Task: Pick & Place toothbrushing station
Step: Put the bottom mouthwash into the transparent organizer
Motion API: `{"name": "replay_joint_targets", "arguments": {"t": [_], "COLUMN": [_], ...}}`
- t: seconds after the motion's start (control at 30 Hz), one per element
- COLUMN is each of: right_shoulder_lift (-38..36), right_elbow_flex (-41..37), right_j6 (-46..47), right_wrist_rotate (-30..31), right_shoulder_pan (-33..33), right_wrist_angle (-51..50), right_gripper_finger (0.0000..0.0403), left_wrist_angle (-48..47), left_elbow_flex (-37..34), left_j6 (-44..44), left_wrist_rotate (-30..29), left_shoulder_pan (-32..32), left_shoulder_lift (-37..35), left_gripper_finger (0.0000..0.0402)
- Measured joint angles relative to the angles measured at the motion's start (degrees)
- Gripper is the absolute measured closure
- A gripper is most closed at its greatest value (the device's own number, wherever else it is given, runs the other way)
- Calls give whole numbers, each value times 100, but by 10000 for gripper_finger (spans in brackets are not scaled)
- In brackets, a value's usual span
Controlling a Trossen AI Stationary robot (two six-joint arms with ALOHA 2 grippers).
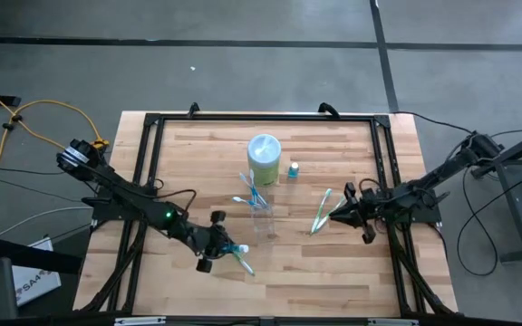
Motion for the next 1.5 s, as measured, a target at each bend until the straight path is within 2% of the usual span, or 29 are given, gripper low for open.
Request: {"name": "replay_joint_targets", "arguments": {"t": [0.13, 0.4, 0.57, 0.9, 1.0, 1.17, 1.27, 1.4, 1.5], "right_shoulder_lift": [995, 2954, 3776, 4919, 5212, 5712, 5920, 6019, 6061], "right_elbow_flex": [588, 1896, 2404, 2561, 2604, 3180, 3620, 4080, 4273], "right_j6": [-452, -2388, -2335, -2330, -2302, -2367, -2450, -2476, -2642], "right_wrist_rotate": [8, -11, 197, -1049, -1317, -1425, -1658, -1636, -1649], "right_shoulder_pan": [0, 15, -94, -328, -436, -600, -706, -756, -748], "right_wrist_angle": [102, 294, 775, 2953, 3311, 3311, 2948, 2316, 2215], "right_gripper_finger": [366, 366, 366, 363, 346, 295, 261, 223, 202], "left_wrist_angle": [213, 942, 1637, 2679, 2855, 3141, 3184, 3211, 3291], "left_elbow_flex": [123, 182, 182, 182, 180, 180, 180, 180, 177], "left_j6": [430, 1156, 1703, 2205, 2281, 2368, 2402, 2365, 2445], "left_wrist_rotate": [-4, -20, -15, 7, 171, 383, 476, 683, 719], "left_shoulder_pan": [155, 227, 72, -202, -203, -121, -20, 91, 97], "left_shoulder_lift": [0, 0, 0, 0, 0, 0, 0, 2, 2], "left_gripper_finger": [300, 300, 300, 300, 300, 300, 300, 300, 300]}}
